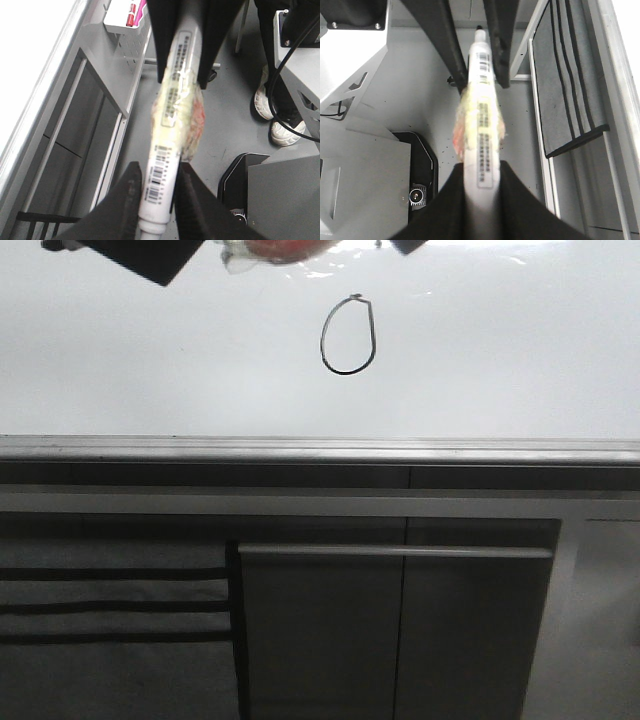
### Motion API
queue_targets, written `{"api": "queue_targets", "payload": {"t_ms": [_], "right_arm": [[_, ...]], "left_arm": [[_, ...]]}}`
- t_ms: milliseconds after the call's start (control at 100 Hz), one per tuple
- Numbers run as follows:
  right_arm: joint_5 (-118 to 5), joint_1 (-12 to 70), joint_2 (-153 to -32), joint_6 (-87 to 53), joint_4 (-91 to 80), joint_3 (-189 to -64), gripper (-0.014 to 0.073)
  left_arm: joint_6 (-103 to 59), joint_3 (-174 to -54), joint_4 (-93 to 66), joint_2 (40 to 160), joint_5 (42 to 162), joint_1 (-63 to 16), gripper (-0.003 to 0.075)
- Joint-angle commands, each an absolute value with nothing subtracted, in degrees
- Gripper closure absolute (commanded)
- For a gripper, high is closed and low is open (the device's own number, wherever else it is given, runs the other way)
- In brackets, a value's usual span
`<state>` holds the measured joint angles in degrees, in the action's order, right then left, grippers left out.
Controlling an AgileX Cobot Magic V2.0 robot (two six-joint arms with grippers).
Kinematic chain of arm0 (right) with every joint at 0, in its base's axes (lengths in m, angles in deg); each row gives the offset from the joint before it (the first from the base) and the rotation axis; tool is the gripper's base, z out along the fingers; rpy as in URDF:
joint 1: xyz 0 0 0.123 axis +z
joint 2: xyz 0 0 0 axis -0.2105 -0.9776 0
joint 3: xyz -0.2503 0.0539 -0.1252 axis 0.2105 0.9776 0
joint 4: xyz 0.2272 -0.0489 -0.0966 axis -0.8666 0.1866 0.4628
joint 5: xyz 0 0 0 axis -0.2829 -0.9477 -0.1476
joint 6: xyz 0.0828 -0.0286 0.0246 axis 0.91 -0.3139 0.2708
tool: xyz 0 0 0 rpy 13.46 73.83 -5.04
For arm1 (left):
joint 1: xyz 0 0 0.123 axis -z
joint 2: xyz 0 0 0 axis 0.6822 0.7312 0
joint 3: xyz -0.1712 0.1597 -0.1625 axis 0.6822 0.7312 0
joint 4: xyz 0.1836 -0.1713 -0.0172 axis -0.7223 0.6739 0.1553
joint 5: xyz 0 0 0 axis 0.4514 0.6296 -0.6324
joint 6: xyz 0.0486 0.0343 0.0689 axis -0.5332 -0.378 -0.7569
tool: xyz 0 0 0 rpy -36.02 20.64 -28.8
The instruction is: Write number 0 on whiteboard
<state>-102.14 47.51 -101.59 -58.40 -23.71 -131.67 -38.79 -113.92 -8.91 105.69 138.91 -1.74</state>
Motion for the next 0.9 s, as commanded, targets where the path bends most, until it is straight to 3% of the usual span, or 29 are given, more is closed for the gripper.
{"api": "queue_targets", "payload": {"t_ms": [0,150,220,710,890], "right_arm": [[-99.9,47.7,-100.8,-58.9,-26.1,-133.5,0.0537],[-99.9,47.3,-100.8,-58.9,-26.2,-133.5,0.0333],[-100.5,46.7,-100.6,-58.8,-26.2,-133.5,0.0291],[-104.3,29.2,-89.0,-49.2,-23.8,-133.4,0.0293],[-104.4,23.3,-84.9,-46.9,-22.9,-129.7,0.0293]], "left_arm": [[-38.8,-116.0,-6.4,105.0,136.5,-1.3,0.0619],[-38.8,-116.0,-6.4,105.0,136.0,-1.3,0.0619],[-38.8,-116.0,-6.4,105.0,136.0,-1.3,0.0619],[-32.3,-116.0,-6.6,105.0,127.1,-6.3,0.0619],[-27.3,-114.4,-4.2,105.0,117.4,-10.5,0.0695]]}}
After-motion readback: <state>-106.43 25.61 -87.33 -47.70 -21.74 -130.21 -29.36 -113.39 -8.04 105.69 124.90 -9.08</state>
